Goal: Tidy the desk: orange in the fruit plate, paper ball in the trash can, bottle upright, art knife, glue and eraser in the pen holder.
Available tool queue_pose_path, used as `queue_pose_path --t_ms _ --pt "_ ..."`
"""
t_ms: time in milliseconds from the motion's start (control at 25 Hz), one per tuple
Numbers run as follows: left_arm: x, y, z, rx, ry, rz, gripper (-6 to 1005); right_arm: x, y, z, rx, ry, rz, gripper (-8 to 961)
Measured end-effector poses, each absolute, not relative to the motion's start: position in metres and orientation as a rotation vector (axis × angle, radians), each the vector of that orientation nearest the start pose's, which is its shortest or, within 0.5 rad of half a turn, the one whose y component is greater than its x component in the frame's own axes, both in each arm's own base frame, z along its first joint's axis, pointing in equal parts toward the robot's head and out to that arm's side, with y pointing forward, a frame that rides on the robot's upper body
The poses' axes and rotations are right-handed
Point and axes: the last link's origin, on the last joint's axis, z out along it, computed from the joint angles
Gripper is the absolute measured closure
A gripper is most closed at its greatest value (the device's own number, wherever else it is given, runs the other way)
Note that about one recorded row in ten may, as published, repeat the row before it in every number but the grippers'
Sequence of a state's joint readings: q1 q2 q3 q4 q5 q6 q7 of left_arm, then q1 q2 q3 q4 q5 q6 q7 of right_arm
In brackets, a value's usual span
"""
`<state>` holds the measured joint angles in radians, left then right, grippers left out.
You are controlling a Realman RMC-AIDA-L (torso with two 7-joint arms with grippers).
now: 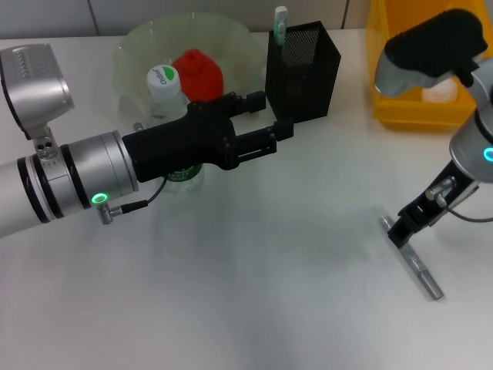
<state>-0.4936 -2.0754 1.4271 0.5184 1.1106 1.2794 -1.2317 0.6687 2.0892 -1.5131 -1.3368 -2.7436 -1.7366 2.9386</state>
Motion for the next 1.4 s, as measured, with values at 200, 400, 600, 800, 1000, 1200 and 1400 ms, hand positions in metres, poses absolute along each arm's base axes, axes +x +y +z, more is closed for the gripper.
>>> queue_pose_path --t_ms 200,400,600,800,1000,1200,1400 --pt "-0.209 0.332 -0.059 -2.601 -0.626 -1.063 287 0.186 0.338 -0.027 -2.342 1.213 -0.837 358" --pt "-0.209 0.332 -0.059 -2.602 -0.625 -1.065 287 0.19 0.34 -0.033 -2.342 1.22 -0.83 366" --pt "-0.209 0.332 -0.059 -2.603 -0.625 -1.065 287 0.194 0.341 -0.038 -2.342 1.222 -0.828 375" --pt "-0.209 0.332 -0.059 -2.603 -0.626 -1.064 287 0.198 0.34 -0.039 -2.336 1.241 -0.835 409" --pt "-0.209 0.332 -0.059 -2.604 -0.626 -1.064 287 0.198 0.34 -0.039 -2.336 1.248 -0.828 549" --pt "-0.208 0.332 -0.059 -2.606 -0.624 -1.068 287 0.199 0.339 -0.04 -2.336 1.252 -0.83 638" --pt "-0.208 0.332 -0.059 -2.607 -0.623 -1.07 287 0.198 0.341 -0.039 -2.336 1.246 -0.804 746"
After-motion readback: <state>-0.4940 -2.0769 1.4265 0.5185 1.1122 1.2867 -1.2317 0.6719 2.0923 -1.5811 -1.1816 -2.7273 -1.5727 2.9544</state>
